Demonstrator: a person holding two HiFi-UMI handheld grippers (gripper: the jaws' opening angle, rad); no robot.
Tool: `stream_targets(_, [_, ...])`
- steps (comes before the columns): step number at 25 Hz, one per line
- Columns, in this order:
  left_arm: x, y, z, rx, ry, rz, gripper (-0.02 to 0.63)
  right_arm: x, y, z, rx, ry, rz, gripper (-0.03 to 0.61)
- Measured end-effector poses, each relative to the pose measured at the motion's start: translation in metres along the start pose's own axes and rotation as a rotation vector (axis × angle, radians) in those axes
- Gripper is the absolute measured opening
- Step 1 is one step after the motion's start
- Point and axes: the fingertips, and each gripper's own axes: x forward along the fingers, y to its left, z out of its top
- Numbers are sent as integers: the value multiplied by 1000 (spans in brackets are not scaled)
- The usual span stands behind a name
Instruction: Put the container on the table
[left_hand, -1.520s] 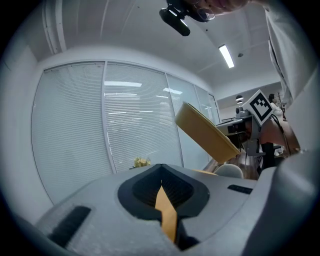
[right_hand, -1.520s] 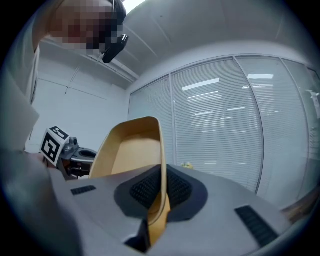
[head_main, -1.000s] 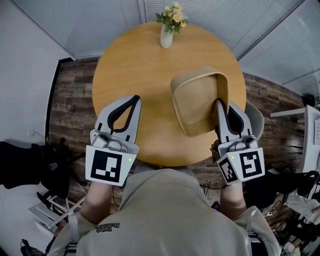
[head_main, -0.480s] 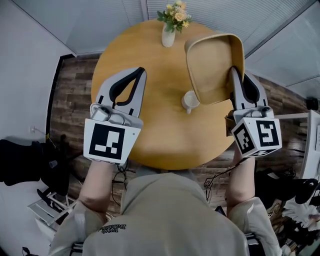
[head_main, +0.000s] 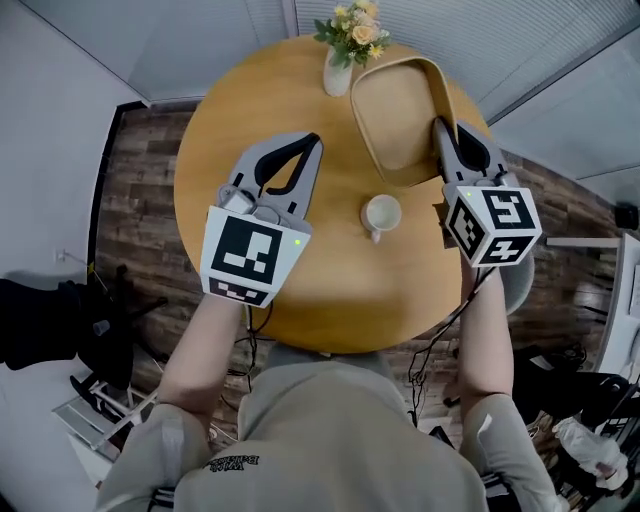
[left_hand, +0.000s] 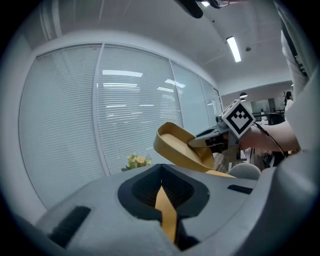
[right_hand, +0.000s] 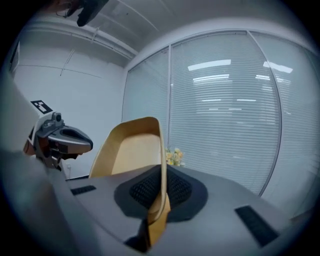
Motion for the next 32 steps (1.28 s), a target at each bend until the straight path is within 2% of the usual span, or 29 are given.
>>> stream_targets(10, [65,1,-91,-101,152,-39,21,89,-11,-122,57,251,94,31])
stream_targets(17, [98,-12,-155,-148,260,-90,21,120,-4,-192,60,384,137,31])
stream_targets(22, [112,-22,-207,-192,356,-112,21,133,-9,-241,69,482,137,31])
stream_targets(32, [125,-44,-257,-190,448,-172,21,148,-11,-308,53,632,156,31])
